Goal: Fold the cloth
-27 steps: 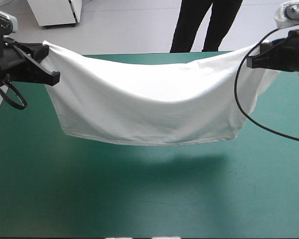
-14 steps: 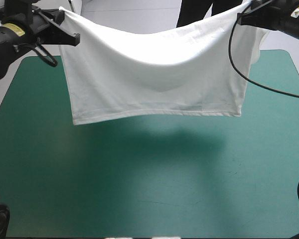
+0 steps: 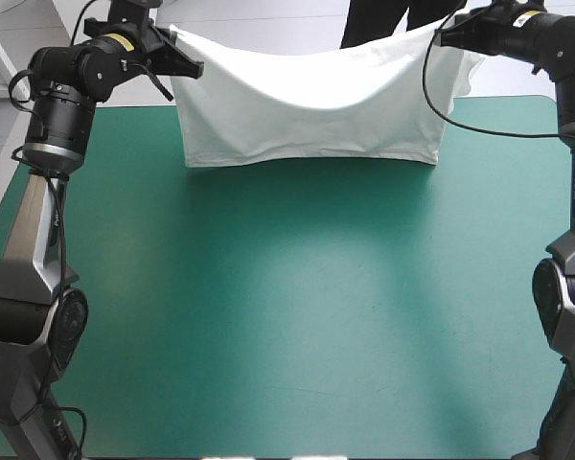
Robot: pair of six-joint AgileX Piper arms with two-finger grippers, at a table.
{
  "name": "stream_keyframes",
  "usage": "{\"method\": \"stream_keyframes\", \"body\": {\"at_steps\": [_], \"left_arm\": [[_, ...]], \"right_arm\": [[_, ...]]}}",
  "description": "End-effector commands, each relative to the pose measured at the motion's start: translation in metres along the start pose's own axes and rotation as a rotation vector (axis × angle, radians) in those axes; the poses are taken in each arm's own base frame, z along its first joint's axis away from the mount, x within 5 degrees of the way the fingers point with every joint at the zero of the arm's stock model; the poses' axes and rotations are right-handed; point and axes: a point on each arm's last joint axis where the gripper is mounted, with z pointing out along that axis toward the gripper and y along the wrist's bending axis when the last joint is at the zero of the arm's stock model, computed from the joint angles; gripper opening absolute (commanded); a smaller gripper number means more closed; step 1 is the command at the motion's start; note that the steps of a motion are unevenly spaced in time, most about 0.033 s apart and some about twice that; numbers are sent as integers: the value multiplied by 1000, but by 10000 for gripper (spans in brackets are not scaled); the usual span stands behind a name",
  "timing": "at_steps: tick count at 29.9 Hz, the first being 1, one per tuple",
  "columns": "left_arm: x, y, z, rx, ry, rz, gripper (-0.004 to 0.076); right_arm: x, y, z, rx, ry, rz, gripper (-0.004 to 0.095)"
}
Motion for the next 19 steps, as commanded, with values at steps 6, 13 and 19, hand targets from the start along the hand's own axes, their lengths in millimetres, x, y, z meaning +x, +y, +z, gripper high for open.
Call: {"method": "stream_keyframes", "body": {"at_steps": [6,13,19], "left_arm": [[19,-10,-17,90,262,-91,-22],[49,-26,-21,217,458,-151,-22],[85,-38,-47,250,586,-148,-22]], "right_arm": [[29,-1,-4,-41,193,-3,-16],[72,2,-7,-55,374,-7,-17],[103,9,-25,-56,479,13,-17]]}}
